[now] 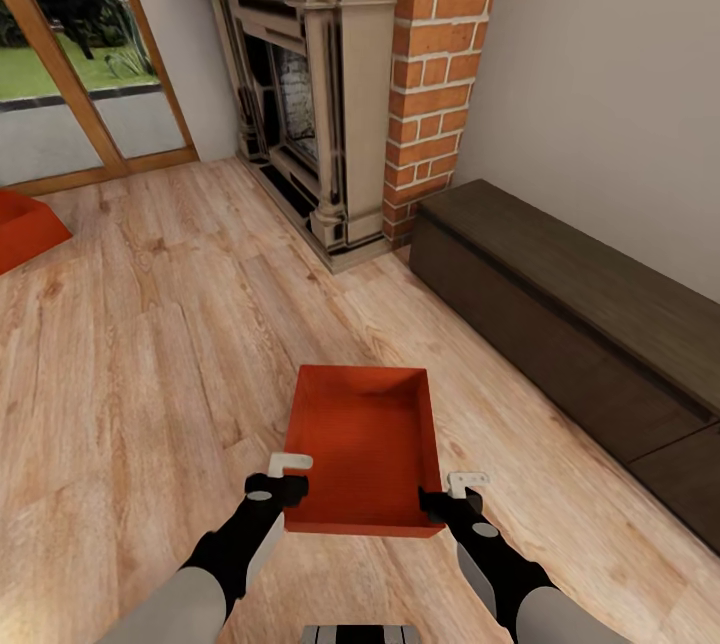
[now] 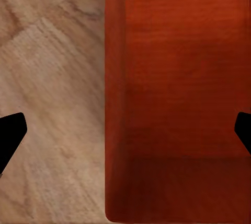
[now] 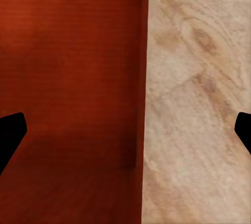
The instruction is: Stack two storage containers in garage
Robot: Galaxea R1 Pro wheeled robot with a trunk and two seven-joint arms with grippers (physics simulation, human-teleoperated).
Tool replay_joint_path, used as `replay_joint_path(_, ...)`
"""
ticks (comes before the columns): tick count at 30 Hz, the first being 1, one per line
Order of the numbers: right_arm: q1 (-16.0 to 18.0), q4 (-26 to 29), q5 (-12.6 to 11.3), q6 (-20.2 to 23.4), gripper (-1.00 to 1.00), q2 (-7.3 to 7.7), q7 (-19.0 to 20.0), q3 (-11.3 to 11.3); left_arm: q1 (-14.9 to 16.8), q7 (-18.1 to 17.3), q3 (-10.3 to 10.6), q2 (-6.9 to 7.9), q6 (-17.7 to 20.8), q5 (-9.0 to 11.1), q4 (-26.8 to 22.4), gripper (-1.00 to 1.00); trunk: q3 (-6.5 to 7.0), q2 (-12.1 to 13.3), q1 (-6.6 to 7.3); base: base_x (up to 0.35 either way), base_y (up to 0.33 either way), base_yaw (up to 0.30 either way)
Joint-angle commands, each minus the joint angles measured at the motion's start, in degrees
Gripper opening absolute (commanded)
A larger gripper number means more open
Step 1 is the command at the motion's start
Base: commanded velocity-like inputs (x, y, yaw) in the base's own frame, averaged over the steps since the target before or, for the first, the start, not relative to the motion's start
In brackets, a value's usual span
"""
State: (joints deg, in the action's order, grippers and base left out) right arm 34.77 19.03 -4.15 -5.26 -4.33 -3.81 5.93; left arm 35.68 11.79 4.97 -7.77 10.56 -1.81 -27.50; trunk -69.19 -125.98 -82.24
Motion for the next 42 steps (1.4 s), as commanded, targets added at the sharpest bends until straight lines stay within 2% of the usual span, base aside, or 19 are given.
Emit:
replay_joint_path(1,0.03,-0.05,-0.40,-0.19,1.00,0.03,-0.40,0.48,0.00,0.35,0.35,0.03,0.41,-0.16,-0.67,1.00,-0.04,-0.01,0.01,0.000,0.000,0.000)
replay_joint_path(6,0.03,-0.05,-0.34,-0.20,1.00,0.03,-0.38,0.49,0.00,0.34,0.33,0.03,0.49,-0.10,-2.32,1.00,-0.04,-0.01,0.01,0.000,0.000,0.000)
replay_joint_path(22,0.03,0.48,0.00,-0.23,1.00,-0.05,-0.34,0.84,0.00,0.34,0.39,0.03,0.60,-0.04,-2.63,1.00,-0.04,-0.01,0.01,0.035,0.000,0.000)
replay_joint_path(33,0.03,0.57,-1.06,-0.66,1.00,-0.38,-3.05,-0.49,0.00,0.34,0.39,0.03,0.60,-0.04,-2.56,1.00,-0.04,-0.01,0.01,0.000,0.000,0.000)
replay_joint_path(38,0.03,0.64,-0.22,-0.71,1.00,-0.36,-4.05,-0.30,0.00,0.34,0.39,0.03,0.60,-0.04,-2.56,1.00,-0.04,-0.01,0.01,0.000,0.000,0.000)
replay_joint_path(42,0.03,0.65,-0.59,-0.66,1.00,-0.40,-4.46,-0.66,0.00,0.33,0.39,0.03,0.59,-0.04,-2.55,1.00,-0.04,-0.01,0.01,0.000,0.000,-0.029)
